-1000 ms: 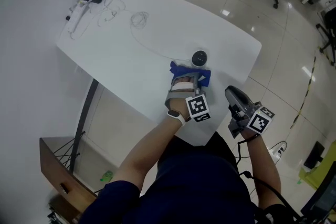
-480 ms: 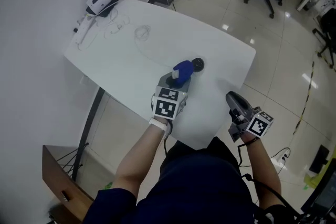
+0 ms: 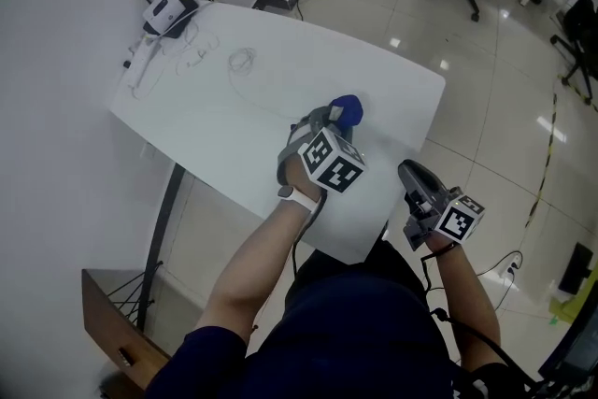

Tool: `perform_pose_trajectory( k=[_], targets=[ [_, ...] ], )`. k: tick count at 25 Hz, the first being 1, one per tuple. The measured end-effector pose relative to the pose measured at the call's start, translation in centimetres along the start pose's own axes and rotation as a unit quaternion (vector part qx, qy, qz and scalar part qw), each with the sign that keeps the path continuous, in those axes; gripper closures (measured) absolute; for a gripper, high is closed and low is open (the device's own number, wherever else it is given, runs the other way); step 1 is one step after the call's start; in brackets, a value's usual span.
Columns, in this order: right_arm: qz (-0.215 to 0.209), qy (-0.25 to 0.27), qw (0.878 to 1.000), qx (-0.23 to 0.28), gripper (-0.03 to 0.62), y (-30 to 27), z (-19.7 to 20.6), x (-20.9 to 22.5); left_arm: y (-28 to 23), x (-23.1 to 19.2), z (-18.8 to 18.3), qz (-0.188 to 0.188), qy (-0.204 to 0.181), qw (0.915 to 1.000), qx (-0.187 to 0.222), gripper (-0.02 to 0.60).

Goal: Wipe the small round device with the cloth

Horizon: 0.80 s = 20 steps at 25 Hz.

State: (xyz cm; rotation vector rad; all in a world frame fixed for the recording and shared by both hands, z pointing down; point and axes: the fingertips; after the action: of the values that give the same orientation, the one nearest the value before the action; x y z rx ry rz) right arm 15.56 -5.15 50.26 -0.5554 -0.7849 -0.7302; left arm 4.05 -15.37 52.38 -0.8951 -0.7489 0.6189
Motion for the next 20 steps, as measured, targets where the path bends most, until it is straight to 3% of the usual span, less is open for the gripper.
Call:
perform_pose_trajectory(
  k=[4, 12, 15, 20],
  targets=[
    [-0.001, -0.009, 1.0, 0.008, 0.508, 0.4, -0.1, 0.7, -1.5, 2.4, 0.5, 0.015, -0.012, 0.9994, -0.029, 0.439],
    [-0.003, -0.024, 1.0, -0.001, 0.517, -0.1, 0.9, 2.0, -5.6, 5.3, 1.7, 0.009, -0.025, 0.9976, -0.063, 0.44],
    [-0.003, -0.024, 1.0, -0.013, 0.517, -0.3, 1.4, 2.2, -7.1, 5.8, 2.4, -0.003, -0.048, 0.9956, -0.08, 0.44],
    [0.001, -0.025, 0.999, -0.021, 0.517, -0.5, 1.7, 2.7, -9.5, 8.5, 3.5, 0.017, -0.092, 0.9893, -0.112, 0.439]
  ],
)
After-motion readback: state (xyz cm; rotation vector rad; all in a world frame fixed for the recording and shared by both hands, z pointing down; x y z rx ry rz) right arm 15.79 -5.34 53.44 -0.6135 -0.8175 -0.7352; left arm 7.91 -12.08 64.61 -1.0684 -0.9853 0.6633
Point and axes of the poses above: the fingertips, and each gripper's own axes: y backward along the fingers, x to its right, z out of its underside, and after that the axes turned 10 degrees about -x, right-handed
